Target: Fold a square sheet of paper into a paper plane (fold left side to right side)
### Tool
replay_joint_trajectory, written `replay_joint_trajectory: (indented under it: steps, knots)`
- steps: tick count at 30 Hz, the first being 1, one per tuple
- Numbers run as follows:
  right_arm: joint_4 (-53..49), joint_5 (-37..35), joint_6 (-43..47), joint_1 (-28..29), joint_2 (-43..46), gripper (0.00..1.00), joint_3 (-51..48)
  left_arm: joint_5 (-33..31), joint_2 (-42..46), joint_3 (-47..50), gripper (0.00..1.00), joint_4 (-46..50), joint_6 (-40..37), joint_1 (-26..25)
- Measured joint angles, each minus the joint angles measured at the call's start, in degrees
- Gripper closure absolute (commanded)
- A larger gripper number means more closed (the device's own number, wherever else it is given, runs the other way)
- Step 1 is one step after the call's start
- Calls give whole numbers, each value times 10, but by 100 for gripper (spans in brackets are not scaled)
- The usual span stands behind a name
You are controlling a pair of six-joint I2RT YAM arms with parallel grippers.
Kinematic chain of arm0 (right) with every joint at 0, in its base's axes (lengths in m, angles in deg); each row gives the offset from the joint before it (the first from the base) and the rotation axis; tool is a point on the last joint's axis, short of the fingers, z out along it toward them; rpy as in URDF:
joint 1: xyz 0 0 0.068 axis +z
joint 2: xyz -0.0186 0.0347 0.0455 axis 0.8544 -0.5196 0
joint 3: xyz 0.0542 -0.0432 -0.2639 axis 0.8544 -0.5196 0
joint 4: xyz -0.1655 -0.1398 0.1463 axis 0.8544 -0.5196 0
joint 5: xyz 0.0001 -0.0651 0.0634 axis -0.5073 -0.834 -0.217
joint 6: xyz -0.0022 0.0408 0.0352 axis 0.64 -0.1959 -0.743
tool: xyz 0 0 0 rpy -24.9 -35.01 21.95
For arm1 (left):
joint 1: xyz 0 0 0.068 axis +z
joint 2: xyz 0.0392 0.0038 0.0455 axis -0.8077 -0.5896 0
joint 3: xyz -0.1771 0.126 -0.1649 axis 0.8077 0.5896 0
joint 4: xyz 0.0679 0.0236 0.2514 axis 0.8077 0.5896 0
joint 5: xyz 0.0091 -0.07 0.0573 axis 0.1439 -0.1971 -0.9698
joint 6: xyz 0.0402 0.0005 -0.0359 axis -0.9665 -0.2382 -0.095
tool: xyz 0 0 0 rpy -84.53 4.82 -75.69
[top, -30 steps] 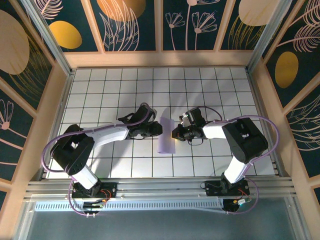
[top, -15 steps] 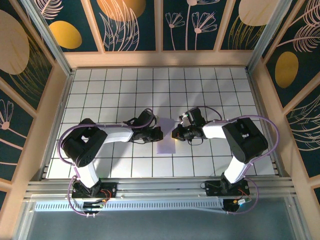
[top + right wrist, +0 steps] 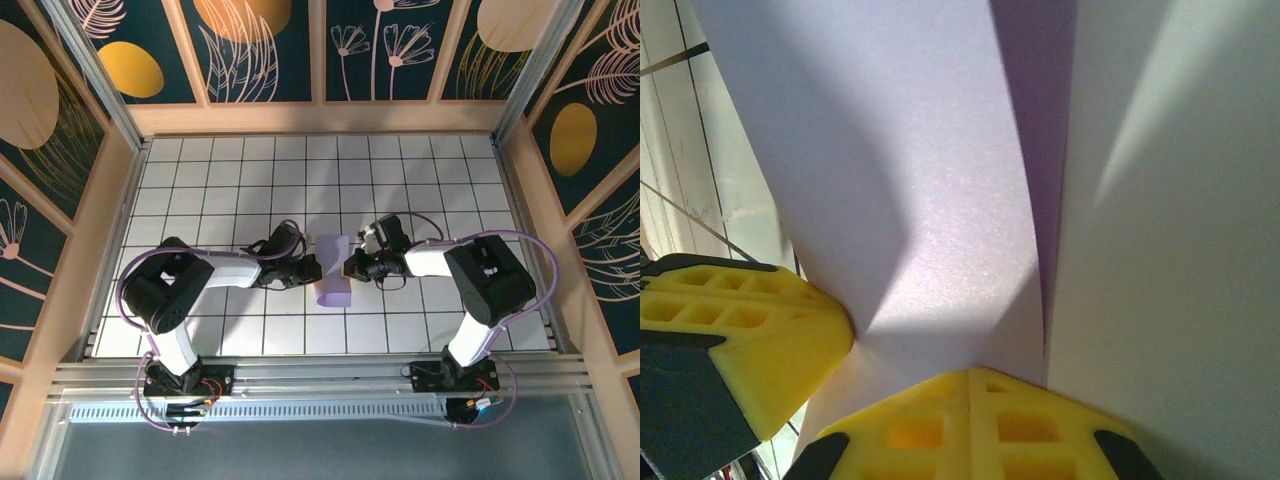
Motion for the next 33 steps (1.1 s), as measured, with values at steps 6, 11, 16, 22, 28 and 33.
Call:
replay_joint_trajectory:
  steps: [6, 11, 16, 22, 28, 33]
  knots:
    - [-1, -1, 1, 0, 0, 97, 0, 7, 29, 43, 94, -21, 7, 27]
    - [-1, -1, 1, 0, 0, 97, 0, 1, 65, 68, 94, -11, 2, 45]
    - [-1, -1, 1, 0, 0, 97, 0, 10, 95, 63, 94, -10, -12, 44]
    - [-1, -1, 1, 0, 0, 97, 0, 34, 71, 1, 95, -8, -31, 23]
    - [-3, -2, 1, 1, 0, 97, 2, 35, 13, -50, 95, 0, -46, 4]
    - [-3, -2, 1, 2, 0, 97, 2, 32, -15, -50, 95, 21, -48, 4]
